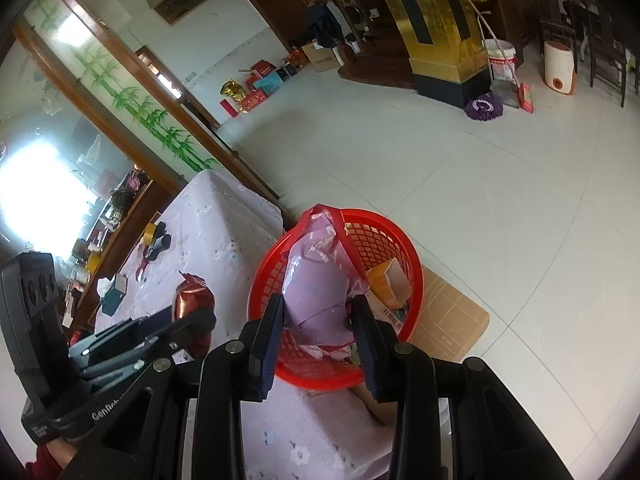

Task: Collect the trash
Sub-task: 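Open the right tool to drop the pink bag while the left tool drops the wrapper, then return both tools to the bed and grasp the white towel with the left tool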

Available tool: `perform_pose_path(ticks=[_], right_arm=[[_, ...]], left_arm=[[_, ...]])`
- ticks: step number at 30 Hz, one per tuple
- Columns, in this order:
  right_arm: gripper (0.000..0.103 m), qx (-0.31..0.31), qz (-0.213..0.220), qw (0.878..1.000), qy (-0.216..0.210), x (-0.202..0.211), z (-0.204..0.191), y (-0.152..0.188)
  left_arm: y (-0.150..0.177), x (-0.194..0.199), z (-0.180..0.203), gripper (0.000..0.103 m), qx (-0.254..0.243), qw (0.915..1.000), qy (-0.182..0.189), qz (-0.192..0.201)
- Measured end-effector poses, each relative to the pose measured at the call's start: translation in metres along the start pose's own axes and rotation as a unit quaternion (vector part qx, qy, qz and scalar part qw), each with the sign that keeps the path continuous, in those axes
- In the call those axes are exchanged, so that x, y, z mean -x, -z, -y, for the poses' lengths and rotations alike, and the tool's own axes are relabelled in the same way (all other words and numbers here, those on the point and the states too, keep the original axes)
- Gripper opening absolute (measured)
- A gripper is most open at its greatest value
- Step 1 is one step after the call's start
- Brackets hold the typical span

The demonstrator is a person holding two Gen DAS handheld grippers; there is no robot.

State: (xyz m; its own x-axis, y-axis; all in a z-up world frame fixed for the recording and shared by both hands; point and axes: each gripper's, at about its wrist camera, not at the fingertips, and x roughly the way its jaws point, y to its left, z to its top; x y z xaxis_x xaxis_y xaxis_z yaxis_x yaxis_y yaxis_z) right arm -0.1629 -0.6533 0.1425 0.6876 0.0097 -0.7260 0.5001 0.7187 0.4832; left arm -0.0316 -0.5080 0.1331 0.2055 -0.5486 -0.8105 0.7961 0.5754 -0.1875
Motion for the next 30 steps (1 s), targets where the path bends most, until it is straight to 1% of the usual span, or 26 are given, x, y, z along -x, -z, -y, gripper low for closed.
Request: perform_pose_path(ticks=[1,3,4,5,6,7,11,14,18,23,28,30], right_arm=[[0.039,-0.001,-0.002,1.000,-0.001,-0.002,0.001,-0.001],[0.040,-0.002,-0.003,1.000,0.003,-0.010,0.004,-0.007],[0.041,-0.001,-0.003,1.000,0.004,-0.013,0.004,-0.010],[0.050,0.001,-0.004,1.000,0.007,-0.017,0.004,-0.013],[0.055,0.002,-0.004,1.000,0.011,-0.020,0.004,-0.016],[0.055,0.003,-0.003,1.000,0.013,-0.022,0.003,-0.018],[0.055,0.003,0.003,1.000,0.011,-0.020,0.002,-0.023],[0.055,0.010,0.009,1.000,0.009,-0.013,-0.002,-0.022],[0.055,0.017,0.001,1.000,-0.004,-0.009,-0.012,-0.013],[0.056,0.047,-0.018,0.999,-0.017,-0.013,-0.042,0.008],[0.056,0.092,-0.043,0.994,-0.049,-0.022,-0.087,0.035],[0.056,0.115,-0.050,0.989,-0.073,-0.025,-0.110,0.047]], left_arm=[[-0.001,-0.002,0.000,0.034,0.001,1.0000,0.001,0.001],[-0.004,-0.005,-0.001,0.044,0.007,1.0000,0.001,0.002],[-0.005,-0.005,-0.001,0.054,0.011,0.9999,0.000,0.006],[-0.006,-0.003,-0.003,0.058,0.016,0.9998,-0.001,0.011],[-0.006,-0.001,-0.004,0.058,0.019,0.9997,-0.001,0.013],[-0.006,0.001,-0.004,0.058,0.020,0.9997,0.000,0.014],[-0.002,0.011,-0.011,0.058,0.026,0.9993,-0.016,0.023],[0.008,0.023,-0.020,0.058,0.032,0.9987,-0.032,0.026],[0.026,0.038,-0.037,0.058,0.049,0.9972,-0.050,0.025],[0.053,0.060,-0.066,0.058,0.079,0.9943,-0.065,0.028],[0.084,0.087,-0.096,0.058,0.111,0.9892,-0.088,0.035],[0.098,0.098,-0.110,0.058,0.130,0.9862,-0.094,0.040]])
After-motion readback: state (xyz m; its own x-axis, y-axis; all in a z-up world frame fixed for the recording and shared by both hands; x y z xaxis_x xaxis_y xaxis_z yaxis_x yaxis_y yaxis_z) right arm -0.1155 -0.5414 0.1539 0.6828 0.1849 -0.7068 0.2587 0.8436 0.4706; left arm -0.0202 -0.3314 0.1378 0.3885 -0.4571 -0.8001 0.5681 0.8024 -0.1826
